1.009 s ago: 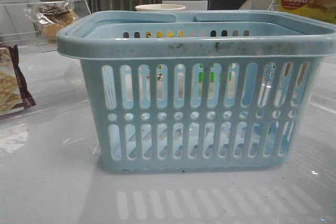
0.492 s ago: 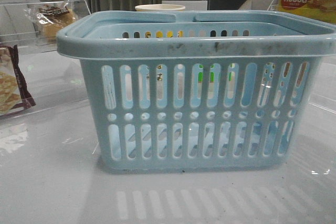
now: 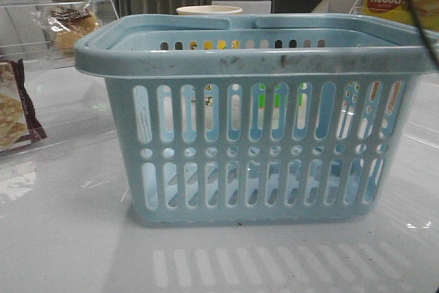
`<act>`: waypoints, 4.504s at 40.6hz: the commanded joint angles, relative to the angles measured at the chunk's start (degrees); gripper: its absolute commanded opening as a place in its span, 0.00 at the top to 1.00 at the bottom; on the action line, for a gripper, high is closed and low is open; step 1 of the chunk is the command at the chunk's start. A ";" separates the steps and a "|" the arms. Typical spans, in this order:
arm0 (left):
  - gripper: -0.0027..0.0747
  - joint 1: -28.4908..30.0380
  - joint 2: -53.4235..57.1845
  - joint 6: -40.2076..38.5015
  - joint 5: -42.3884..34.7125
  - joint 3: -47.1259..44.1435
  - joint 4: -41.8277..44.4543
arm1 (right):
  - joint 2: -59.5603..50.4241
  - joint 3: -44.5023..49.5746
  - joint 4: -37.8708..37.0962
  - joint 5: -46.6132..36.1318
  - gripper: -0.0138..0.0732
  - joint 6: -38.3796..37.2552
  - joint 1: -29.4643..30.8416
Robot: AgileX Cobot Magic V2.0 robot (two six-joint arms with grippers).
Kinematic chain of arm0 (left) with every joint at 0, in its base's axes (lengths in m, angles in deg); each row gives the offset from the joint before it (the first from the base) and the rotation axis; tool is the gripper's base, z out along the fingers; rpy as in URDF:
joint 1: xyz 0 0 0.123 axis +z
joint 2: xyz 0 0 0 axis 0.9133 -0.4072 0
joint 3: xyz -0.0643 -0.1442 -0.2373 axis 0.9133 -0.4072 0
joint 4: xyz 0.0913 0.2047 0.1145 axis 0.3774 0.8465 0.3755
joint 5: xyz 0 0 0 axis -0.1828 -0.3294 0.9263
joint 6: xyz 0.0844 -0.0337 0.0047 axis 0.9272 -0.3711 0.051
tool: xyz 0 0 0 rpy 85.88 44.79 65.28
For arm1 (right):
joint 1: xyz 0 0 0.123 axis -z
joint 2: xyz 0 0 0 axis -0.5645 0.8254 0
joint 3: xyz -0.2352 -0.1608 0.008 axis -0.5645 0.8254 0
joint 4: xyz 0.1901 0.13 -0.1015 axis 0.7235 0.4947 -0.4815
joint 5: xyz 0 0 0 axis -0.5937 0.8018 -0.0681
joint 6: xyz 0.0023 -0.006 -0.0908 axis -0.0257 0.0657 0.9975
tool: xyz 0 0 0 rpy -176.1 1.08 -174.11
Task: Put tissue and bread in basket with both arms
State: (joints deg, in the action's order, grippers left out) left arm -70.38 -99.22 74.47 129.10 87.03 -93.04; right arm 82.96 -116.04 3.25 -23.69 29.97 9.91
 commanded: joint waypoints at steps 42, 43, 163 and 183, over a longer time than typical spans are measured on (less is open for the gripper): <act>0.38 -0.30 -0.45 -0.02 -4.32 1.73 -0.72 | -23.15 18.84 -1.40 -1.70 0.19 -1.46 -7.02; 0.38 -0.30 -0.45 -0.02 -4.32 1.73 -0.72 | -24.00 19.84 -1.56 -1.29 0.19 -1.70 -7.02; 0.85 -1.67 -75.63 0.07 -33.07 53.34 -5.22 | -30.04 27.57 -7.39 0.15 0.19 -7.32 -7.02; 0.84 -2.83 -59.06 1.84 -15.09 53.43 -5.22 | -30.04 27.57 -7.39 0.15 0.19 -7.32 -7.02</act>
State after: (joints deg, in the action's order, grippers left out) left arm -72.11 -165.26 74.74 111.76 138.28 -97.85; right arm 52.94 -86.96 -2.88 -19.81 22.48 2.51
